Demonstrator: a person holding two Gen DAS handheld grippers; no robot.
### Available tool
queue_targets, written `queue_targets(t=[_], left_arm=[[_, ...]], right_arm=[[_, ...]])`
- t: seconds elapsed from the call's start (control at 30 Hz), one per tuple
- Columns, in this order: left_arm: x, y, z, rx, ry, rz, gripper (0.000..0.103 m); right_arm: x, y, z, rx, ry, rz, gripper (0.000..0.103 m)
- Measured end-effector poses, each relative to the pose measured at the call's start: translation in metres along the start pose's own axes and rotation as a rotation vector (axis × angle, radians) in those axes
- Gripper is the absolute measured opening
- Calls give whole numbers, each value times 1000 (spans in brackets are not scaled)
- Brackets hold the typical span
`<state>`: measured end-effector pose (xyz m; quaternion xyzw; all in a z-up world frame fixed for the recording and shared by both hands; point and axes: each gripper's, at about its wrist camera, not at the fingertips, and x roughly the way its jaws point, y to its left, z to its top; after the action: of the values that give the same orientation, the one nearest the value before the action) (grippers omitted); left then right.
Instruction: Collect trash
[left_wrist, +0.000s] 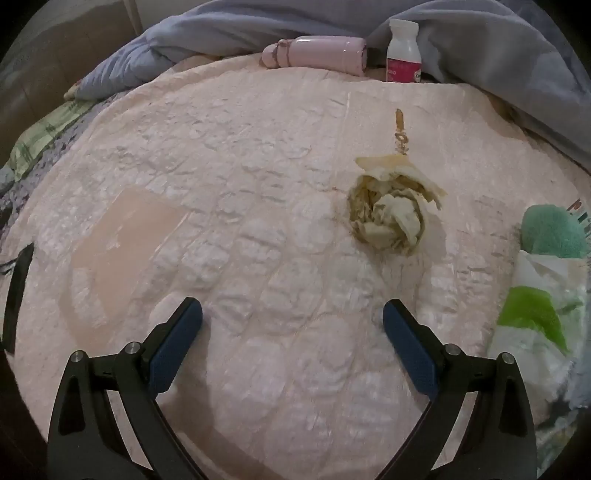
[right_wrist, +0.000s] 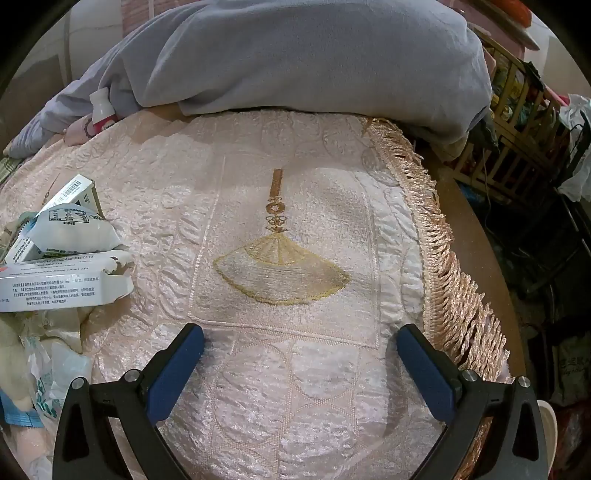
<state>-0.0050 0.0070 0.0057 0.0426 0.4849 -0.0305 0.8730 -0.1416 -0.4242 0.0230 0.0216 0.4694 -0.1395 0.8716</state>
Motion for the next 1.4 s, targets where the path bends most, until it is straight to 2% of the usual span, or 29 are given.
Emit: queue_targets(t=[0.07, 0.17, 0.33, 0.47, 0.6, 0.7, 0.87, 0.97, 1.07, 1.4], left_arm=[[-15, 13, -8, 9, -28, -26, 98], [-43, 21, -18, 35, -79, 1, 98], [-92, 42, -31, 43, -138, -40, 98], [-135, 31, -31, 67, -180, -69, 98], [-171, 9, -42, 105, -234, -96, 98], [-192, -8, -44, 106, -255, -127, 98], [-223, -26, -58, 115, -301, -174, 98], [-235, -38, -62, 130, -318, -189, 98], [-244, -48, -68, 142, -337, -202, 98], [-263, -61, -79, 151, -385, -213, 98]], right_arm=[[0, 0, 0, 0, 0, 0, 103], [0, 0, 0, 2, -3, 0, 103], [0, -2, 1, 0, 7, 3, 103], [-5, -2, 3, -7, 79, 37, 103], [-32, 1, -11, -10, 80, 42, 103], [-67, 7, -22, -10, 22, 24, 103], [-138, 14, -39, 42, -111, 83, 103], [-176, 21, -48, 56, -188, 91, 103], [-200, 34, -52, 46, -249, 75, 103], [-236, 59, -66, 34, -338, 79, 103]])
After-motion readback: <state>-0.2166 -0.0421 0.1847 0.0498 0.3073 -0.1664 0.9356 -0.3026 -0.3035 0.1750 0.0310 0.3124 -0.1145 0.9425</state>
